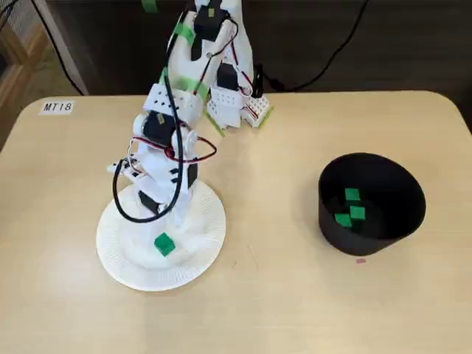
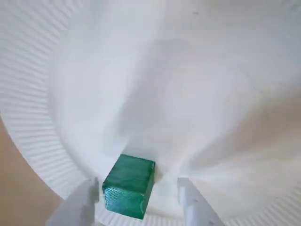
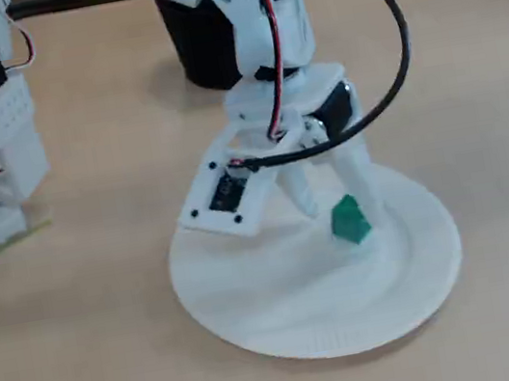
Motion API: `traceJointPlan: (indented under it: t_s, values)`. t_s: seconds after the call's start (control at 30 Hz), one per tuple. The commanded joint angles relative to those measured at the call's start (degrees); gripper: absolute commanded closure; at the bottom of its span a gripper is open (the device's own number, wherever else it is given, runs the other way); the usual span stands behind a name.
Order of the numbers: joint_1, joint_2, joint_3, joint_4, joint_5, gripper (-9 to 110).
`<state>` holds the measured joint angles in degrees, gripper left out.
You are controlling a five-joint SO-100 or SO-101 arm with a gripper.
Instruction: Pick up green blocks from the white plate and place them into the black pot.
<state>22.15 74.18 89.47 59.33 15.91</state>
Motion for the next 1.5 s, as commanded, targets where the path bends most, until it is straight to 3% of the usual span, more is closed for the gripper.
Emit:
traceJointPlan:
  t_s: [0.0, 0.03, 0.37, 0.5, 0.77, 0.93, 1.47]
  values:
    - [0.88, -1.41, -4.48, -0.26, 0.88, 98]
    - [1.05, -2.37, -5.27, -0.26, 1.23, 104]
    - [1.05, 0.70, -6.06, -3.25, -2.64, 104]
    - [-1.85, 9.14, -4.66, -12.83, -10.11, 104]
    - [-18.98, 22.68, 4.75, -37.62, -23.55, 104]
    - [-32.61, 34.80, 16.79, -49.75, -24.87, 104]
    - [-57.66, 65.83, 59.15, -57.30, -23.38, 104]
